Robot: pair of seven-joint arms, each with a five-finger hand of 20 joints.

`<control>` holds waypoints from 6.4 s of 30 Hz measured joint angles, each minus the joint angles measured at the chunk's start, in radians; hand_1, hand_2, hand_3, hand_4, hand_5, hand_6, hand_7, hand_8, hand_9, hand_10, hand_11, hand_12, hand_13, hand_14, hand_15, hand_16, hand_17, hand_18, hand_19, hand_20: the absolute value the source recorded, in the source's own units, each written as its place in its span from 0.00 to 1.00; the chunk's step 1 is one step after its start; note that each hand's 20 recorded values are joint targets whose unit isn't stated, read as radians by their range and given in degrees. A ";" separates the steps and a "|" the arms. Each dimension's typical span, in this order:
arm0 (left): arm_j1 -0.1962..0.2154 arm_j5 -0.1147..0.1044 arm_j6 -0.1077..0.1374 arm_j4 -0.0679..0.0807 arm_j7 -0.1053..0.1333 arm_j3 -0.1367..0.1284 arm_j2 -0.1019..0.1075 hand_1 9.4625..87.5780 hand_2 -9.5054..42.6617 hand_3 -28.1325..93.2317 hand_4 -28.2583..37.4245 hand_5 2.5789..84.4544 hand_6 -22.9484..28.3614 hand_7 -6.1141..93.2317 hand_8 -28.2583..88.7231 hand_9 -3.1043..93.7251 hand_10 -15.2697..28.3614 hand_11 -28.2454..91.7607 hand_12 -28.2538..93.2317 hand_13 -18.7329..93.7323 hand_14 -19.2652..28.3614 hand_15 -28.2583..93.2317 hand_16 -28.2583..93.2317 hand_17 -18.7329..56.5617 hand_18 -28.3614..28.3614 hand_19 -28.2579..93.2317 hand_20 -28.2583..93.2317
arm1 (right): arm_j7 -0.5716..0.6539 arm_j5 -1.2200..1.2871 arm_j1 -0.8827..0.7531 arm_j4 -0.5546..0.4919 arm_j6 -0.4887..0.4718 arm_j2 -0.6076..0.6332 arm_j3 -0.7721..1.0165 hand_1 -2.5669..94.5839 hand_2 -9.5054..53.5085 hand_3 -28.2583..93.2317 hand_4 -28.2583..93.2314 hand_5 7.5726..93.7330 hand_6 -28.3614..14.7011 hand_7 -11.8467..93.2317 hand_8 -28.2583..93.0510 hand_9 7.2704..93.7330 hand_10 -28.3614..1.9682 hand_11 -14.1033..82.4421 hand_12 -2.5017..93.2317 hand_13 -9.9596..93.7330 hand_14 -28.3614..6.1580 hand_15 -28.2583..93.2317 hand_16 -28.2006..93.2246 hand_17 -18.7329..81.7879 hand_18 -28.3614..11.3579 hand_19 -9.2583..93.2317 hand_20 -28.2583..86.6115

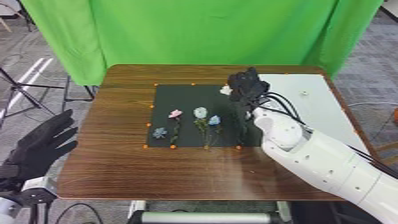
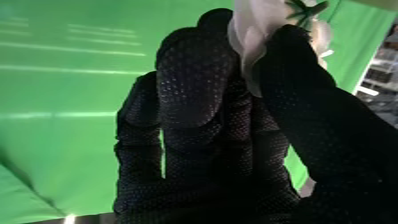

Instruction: Arrange flowers

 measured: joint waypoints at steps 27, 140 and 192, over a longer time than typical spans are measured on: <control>0.009 -0.001 0.001 -0.001 0.002 -0.005 -0.005 0.18 0.14 0.80 0.00 0.23 0.47 0.22 0.17 0.20 0.55 0.30 0.41 0.27 0.63 0.31 0.32 0.07 0.81 0.50 0.31 | -0.099 -0.062 -0.058 0.032 -0.112 0.055 0.068 0.34 0.00 0.91 0.00 0.64 0.75 0.52 0.19 0.77 0.70 0.45 0.28 0.79 0.78 0.63 0.46 0.38 0.27 0.77 0.68; 0.000 -0.002 -0.003 0.009 0.000 0.001 -0.005 0.18 0.15 0.79 0.00 0.23 0.46 0.23 0.17 0.20 0.55 0.30 0.41 0.27 0.64 0.31 0.32 0.07 0.81 0.50 0.31 | -0.157 0.064 -0.605 -0.289 -0.146 0.128 0.544 0.43 0.00 0.89 0.00 0.59 0.73 0.64 0.22 0.78 0.72 0.44 0.47 0.81 0.82 0.64 0.50 0.41 0.31 0.78 0.66; -0.056 0.006 0.107 -0.065 0.165 0.095 -0.051 0.16 0.06 0.74 0.00 0.17 0.46 0.21 0.18 0.16 0.51 0.22 0.47 0.24 0.63 0.22 0.34 0.01 0.87 0.49 0.28 | -0.347 1.573 -1.044 -0.490 -0.669 -0.359 1.332 0.12 0.07 0.88 0.03 0.19 0.59 0.16 0.19 0.17 0.57 0.12 0.27 0.23 0.48 0.16 0.52 0.10 0.20 0.35 0.36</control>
